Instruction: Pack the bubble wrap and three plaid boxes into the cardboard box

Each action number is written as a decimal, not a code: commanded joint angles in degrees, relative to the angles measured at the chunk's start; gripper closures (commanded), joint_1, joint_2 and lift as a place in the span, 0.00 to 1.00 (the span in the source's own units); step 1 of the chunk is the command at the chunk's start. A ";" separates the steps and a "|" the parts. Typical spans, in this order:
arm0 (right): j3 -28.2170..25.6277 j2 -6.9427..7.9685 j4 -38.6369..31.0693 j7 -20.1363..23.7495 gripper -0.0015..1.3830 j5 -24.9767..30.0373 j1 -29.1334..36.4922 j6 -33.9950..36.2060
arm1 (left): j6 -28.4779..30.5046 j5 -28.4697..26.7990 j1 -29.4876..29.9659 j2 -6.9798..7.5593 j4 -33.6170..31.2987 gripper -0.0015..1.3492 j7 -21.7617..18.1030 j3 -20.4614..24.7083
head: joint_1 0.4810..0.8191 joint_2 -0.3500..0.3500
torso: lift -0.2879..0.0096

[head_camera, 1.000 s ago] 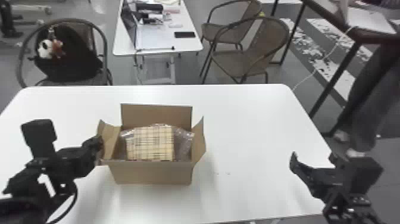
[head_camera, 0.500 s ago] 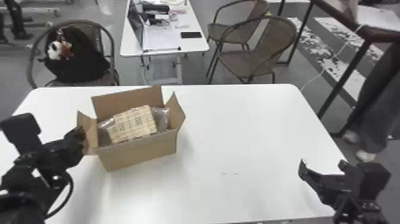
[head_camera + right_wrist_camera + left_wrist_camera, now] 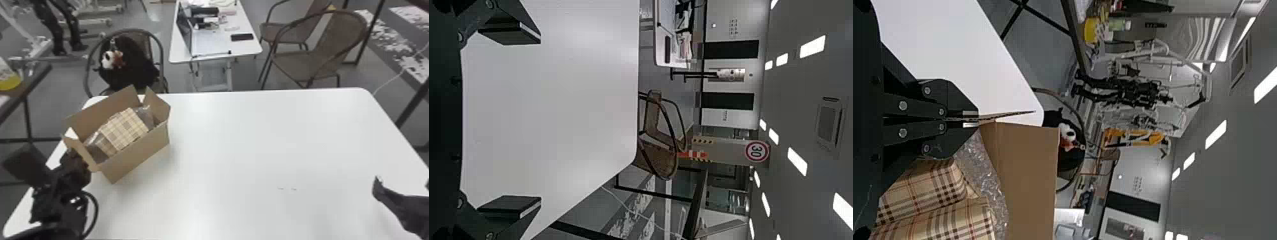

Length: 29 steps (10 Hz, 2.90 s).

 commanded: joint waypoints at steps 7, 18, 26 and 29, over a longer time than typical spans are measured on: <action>0.09 0.09 0.02 -0.01 0.11 0.29 0.47 0.00 | -29.48 9.28 5.62 -0.23 6.96 0.90 25.36 -8.06 | 0.63 0.79 | 0.66; 0.35 0.44 -3.93 0.07 0.11 -0.42 2.93 -0.18 | -39.41 -11.64 11.86 -0.23 -1.83 0.07 6.02 -17.29 | 0.63 0.59 | 0.66; 4.92 2.11 -15.09 4.38 0.11 2.40 14.53 0.79 | -37.39 -20.34 28.56 -0.23 0.46 0.09 6.20 -26.25 | 0.63 0.49 | 0.66; 5.01 1.32 -15.18 5.79 0.11 2.48 13.92 1.58 | -37.04 -20.34 28.21 -0.23 0.37 0.09 6.46 -27.04 | 0.63 0.50 | 0.66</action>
